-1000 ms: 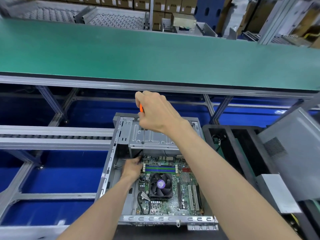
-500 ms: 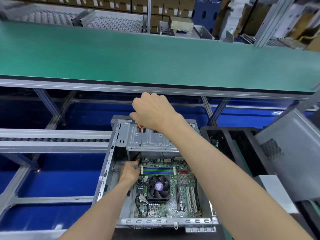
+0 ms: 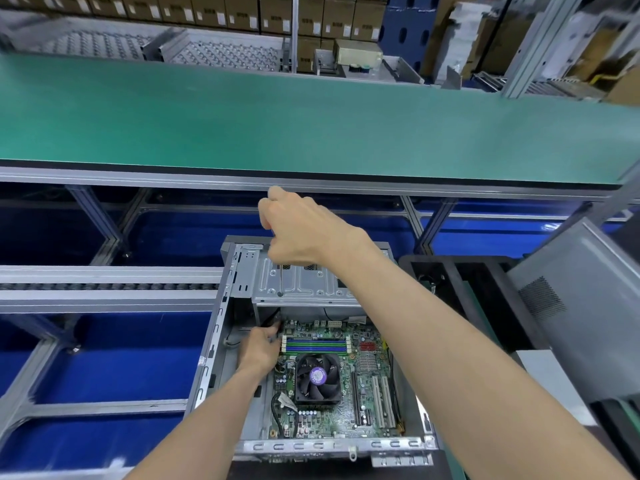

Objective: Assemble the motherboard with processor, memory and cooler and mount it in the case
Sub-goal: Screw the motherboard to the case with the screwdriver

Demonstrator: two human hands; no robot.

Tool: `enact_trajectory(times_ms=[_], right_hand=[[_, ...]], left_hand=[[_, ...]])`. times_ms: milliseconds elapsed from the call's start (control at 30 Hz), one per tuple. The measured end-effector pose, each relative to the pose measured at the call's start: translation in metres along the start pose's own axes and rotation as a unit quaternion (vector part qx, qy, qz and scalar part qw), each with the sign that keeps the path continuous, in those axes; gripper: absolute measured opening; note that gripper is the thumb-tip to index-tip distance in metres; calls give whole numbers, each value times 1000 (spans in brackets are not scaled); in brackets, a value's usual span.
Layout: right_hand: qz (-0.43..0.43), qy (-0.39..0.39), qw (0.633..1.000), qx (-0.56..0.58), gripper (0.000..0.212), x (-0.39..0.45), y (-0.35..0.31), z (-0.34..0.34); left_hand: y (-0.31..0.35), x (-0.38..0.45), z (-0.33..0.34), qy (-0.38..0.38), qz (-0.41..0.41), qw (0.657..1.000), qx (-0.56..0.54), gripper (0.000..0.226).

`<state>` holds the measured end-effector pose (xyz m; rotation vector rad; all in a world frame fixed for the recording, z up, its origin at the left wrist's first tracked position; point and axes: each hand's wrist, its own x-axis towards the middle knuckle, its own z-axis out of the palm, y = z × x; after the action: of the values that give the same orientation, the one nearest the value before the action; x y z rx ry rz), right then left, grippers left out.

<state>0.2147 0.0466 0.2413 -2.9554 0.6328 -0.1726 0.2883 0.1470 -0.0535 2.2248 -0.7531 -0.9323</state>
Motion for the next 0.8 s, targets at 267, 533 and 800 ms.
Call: enact_trajectory(times_ms=[267, 533, 800], right_hand=[[10, 27, 998, -58, 21, 0, -3, 3], [36, 54, 995, -82, 23, 0, -6, 5], [38, 48, 997, -52, 20, 1, -6, 5]], left_hand=[[-1, 0, -1, -5, 0, 1000, -6, 41], [-2, 2, 1, -10, -5, 1000, -19, 40], [0, 2, 0, -3, -9, 1000, -23, 40]])
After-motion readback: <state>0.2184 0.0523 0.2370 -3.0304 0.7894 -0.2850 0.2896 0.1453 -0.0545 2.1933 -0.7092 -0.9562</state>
